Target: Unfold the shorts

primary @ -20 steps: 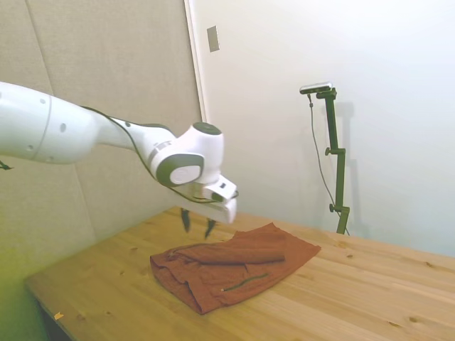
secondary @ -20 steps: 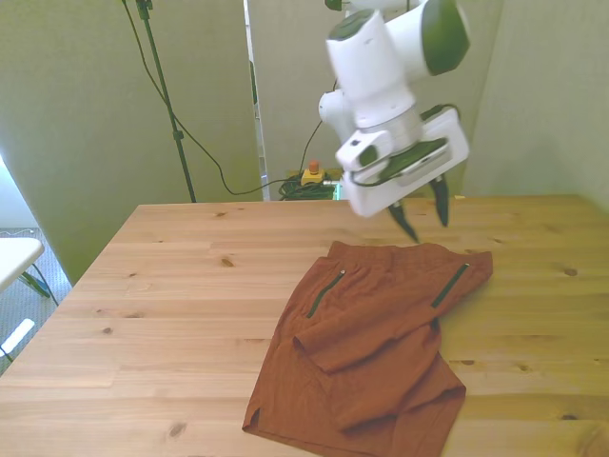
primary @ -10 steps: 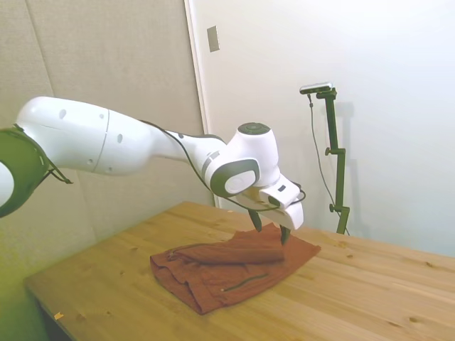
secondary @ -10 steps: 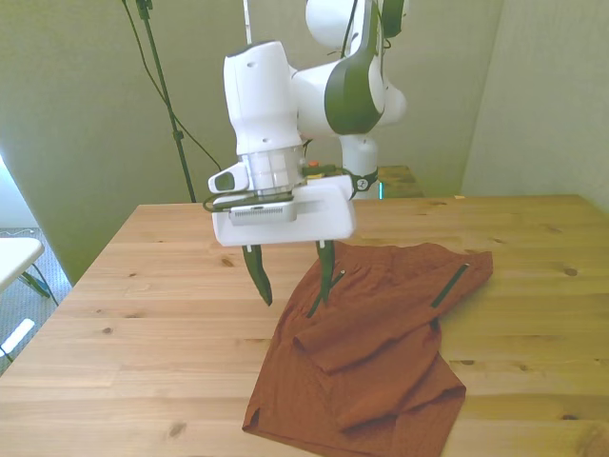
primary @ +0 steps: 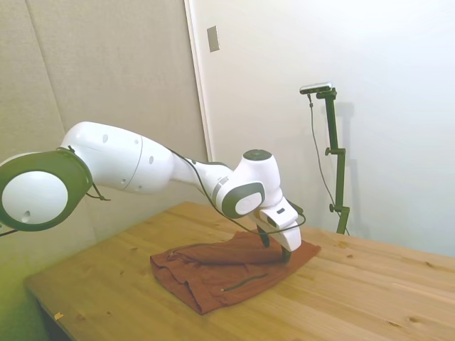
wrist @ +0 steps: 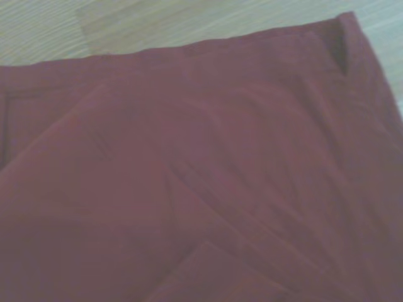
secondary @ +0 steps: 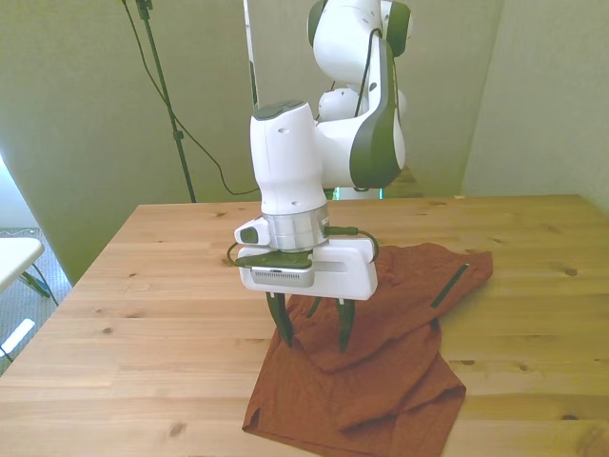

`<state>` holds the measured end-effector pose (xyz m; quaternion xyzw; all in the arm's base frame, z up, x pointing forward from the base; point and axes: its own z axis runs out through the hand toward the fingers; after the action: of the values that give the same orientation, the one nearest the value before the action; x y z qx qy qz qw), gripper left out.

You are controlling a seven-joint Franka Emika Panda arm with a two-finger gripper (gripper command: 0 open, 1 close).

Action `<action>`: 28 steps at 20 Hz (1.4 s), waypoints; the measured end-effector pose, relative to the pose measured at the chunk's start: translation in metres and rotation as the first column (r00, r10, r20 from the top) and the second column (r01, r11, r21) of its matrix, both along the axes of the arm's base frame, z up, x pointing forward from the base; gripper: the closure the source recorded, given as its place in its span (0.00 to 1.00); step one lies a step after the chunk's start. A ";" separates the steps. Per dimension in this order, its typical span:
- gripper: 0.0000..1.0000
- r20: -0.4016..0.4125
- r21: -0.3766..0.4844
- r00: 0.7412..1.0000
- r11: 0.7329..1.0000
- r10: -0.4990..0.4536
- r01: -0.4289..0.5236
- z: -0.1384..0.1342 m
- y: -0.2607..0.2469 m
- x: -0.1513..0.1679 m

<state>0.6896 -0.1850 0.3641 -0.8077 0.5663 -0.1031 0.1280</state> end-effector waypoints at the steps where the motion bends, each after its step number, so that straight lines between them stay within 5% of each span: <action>1: 1.00 0.001 0.013 1.000 1.000 -0.002 0.002 -0.003 0.002 0.002; 28: 1.00 0.030 0.053 0.998 0.997 0.051 -0.053 0.011 0.008 0.008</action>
<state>0.6973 -0.1775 0.3753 -0.8168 0.5457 -0.0962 0.1603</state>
